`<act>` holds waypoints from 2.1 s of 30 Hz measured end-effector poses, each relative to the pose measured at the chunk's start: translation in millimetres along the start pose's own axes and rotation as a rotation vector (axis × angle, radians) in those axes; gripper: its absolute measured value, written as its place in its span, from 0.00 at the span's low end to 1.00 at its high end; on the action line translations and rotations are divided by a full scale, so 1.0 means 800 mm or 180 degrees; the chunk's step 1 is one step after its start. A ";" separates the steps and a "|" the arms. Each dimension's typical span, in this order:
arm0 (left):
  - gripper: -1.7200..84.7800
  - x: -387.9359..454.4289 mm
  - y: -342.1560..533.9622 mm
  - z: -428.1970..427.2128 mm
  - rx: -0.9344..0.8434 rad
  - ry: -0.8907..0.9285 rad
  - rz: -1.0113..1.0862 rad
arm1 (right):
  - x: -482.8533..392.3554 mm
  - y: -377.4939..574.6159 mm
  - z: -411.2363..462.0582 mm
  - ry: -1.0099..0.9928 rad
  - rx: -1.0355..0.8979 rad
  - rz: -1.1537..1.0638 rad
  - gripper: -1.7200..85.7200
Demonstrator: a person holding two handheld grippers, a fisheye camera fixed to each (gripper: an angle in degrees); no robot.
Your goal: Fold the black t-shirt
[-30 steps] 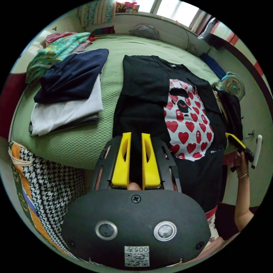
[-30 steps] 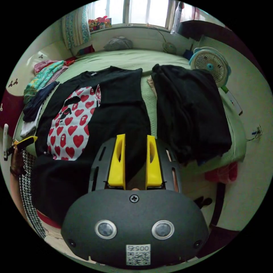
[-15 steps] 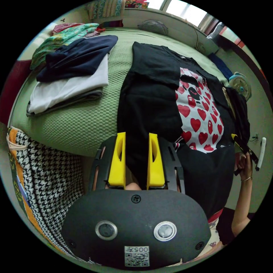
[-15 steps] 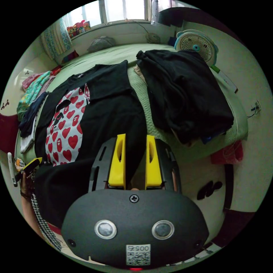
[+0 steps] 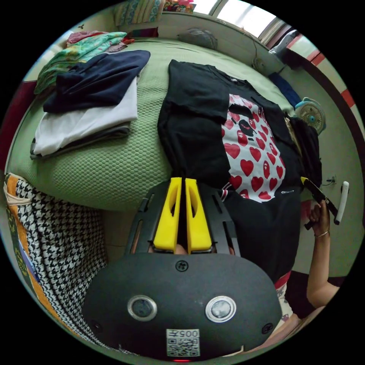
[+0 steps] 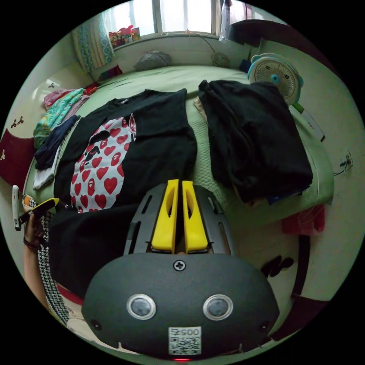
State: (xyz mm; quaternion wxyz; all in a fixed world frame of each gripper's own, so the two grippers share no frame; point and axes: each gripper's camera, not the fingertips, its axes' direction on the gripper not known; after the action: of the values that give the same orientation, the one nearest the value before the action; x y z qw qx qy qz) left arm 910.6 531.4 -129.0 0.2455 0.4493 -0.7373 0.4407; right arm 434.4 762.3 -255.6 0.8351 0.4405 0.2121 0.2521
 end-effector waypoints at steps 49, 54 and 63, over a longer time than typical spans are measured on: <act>0.14 -0.023 0.173 -0.105 0.0136 -0.0285 -0.0157 | -0.038 0.115 -0.001 0.0162 -0.0067 -0.0161 0.01; 0.14 -0.018 0.197 -0.110 0.0178 -0.0279 -0.0098 | -0.021 0.129 -0.025 0.0120 0.0096 -0.0027 0.00; 0.16 -0.006 0.238 -0.109 -0.0015 -0.0309 -0.0130 | -0.008 0.157 -0.036 0.0153 0.0014 0.0034 0.00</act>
State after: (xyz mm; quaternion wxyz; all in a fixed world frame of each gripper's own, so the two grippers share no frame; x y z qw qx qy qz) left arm 742.8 649.3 -171.6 0.2194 0.4846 -0.7400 0.4116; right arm 383.2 837.5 -164.2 0.8274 0.4373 0.2303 0.2666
